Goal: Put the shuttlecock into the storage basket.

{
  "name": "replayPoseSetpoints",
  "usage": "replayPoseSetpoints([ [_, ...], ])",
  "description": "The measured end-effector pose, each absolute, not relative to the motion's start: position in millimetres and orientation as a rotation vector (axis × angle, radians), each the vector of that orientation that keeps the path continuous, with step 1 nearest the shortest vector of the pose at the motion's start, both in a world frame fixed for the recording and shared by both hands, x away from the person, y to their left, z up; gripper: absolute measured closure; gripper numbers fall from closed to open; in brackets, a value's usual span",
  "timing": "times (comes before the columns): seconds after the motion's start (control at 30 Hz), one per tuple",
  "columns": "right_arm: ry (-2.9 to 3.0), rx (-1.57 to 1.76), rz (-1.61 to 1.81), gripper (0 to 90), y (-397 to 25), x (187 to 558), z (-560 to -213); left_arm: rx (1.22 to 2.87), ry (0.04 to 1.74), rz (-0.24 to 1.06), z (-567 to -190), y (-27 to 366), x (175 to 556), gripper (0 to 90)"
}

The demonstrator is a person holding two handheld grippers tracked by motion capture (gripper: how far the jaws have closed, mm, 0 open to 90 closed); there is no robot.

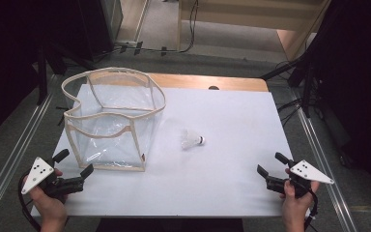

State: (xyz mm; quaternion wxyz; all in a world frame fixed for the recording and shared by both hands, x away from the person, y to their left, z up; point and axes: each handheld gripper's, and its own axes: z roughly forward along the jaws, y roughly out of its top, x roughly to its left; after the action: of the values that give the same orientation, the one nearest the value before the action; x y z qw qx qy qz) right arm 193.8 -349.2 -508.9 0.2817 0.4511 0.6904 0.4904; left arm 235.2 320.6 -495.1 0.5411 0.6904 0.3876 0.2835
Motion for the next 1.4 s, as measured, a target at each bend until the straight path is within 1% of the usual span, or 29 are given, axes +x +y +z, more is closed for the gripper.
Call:
replayPoseSetpoints([
  [0.13, 1.899, 1.183, 1.31, 12.0, -347, 195, -505, 1.645, 0.914, 0.67, -495, 320, 235, 0.0],
  [0.33, 1.931, 1.177, 1.29, 9.5, -336, 199, -494, 1.645, 0.916, 0.673, -495, 320, 235, 0.0],
  [0.4, 1.951, 1.177, 1.299, 6.5, -332, 204, -491, 1.643, 0.917, 0.675, -495, 320, 235, 0.0],
  [0.43, 1.974, 1.165, 1.288, 0.1, -328, 208, -489, 1.64, 0.915, 0.671, -495, 320, 235, 0.0],
  [0.57, 2.02, 1.141, 1.278, 0.0, -320, 216, -485, 1.646, 0.912, 0.675, -495, 319, 236, 0.0],
  [0.83, 2.134, 1.008, 1.229, 0.0, -289, 243, -471, 1.647, 0.909, 0.673, -495, 319, 236, 0.0],
  [1.1, 2.2, 0.924, 1.228, 0.0, -272, 265, -457, 1.647, 0.908, 0.671, -495, 319, 235, 0.0],
  [1.4, 2.249, 0.88, 1.205, 0.0, -259, 281, -453, 1.642, 0.914, 0.672, -495, 320, 235, 0.0],
])
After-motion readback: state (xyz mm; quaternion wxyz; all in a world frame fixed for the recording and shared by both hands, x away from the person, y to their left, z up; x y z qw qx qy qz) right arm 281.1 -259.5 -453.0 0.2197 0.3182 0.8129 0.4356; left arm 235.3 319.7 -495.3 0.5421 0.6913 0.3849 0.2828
